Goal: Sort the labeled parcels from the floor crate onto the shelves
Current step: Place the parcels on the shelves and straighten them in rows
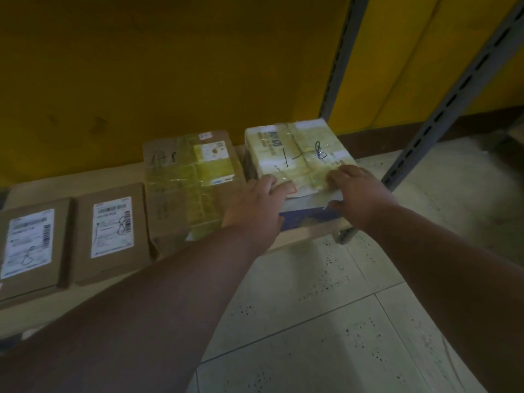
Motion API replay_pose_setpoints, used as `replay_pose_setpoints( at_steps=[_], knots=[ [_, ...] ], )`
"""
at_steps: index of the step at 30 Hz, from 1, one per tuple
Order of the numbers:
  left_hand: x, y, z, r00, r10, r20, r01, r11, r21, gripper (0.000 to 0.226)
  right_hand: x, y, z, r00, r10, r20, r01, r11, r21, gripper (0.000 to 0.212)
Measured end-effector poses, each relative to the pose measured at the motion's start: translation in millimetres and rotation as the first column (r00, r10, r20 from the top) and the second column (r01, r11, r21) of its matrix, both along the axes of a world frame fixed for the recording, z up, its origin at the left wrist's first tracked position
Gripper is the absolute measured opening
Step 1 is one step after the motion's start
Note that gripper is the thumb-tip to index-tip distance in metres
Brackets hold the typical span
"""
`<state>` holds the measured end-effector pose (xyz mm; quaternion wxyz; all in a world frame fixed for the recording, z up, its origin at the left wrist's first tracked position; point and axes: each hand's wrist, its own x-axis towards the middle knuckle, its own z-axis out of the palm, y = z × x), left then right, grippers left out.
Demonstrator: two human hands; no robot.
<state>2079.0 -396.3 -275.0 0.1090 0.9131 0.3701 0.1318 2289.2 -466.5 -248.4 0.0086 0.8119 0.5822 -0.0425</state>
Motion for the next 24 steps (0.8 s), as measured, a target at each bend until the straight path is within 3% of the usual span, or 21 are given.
replay_pose_setpoints(
  at_steps=[3,7,12,20,24],
  knots=[
    [7,8,-2,0.999,0.014,0.029,-0.015,0.999,0.037,0.048,13,7,-7,0.999,0.046,-0.002,-0.046,0.994,0.095,0.031],
    [11,12,-4,0.997,0.027,0.066,-0.03,0.999,0.039,0.037,19,13,-10,0.996,0.083,0.005,-0.083,0.988,0.129,0.022],
    [10,10,-10,0.993,0.045,0.109,-0.05,0.998,0.044,0.04,18,12,-11,0.997,0.076,-0.002,-0.075,0.99,0.121,0.025],
    [19,15,4,0.997,0.064,-0.038,-0.064,0.998,0.008,0.04,17,12,-7,0.999,0.054,-0.007,-0.053,0.996,0.078,0.025],
    [14,10,5,0.997,0.083,-0.011,-0.082,0.996,0.021,0.044,10,6,0,0.999,0.043,-0.012,-0.042,0.995,0.092,0.038]
  ],
)
